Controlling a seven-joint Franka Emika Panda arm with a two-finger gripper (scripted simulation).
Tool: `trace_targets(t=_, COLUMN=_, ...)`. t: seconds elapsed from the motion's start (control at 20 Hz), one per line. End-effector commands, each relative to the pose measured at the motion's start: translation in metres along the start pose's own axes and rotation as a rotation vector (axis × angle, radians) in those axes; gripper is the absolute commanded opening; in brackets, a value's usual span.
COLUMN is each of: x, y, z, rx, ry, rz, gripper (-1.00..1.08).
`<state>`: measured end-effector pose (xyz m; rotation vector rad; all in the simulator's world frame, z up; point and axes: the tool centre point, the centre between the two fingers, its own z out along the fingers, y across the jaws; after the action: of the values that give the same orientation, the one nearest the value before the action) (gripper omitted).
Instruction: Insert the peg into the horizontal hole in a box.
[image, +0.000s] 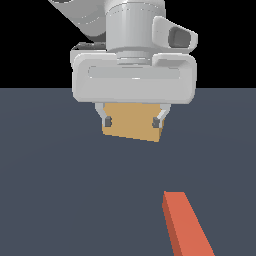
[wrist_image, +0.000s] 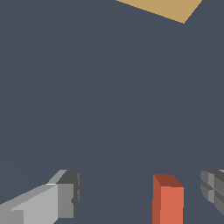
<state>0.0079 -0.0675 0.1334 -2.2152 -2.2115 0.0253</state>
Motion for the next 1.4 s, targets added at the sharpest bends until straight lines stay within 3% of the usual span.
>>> trace_targets(t=0.0, x=-0.026, y=0.006, z=0.007, rx=-0.002, ry=0.000, rz=0.004, gripper=1.00)
trace_targets(t=0.75, x=-0.174, y=0.045, z=0.050, rx=-0.014, ry=0.002, rz=0.024, gripper=1.00)
trace_targets(t=1.35, x=-0.225, y=0.061, z=0.064, rx=-0.019, ry=0.004, rz=0.031, gripper=1.00)
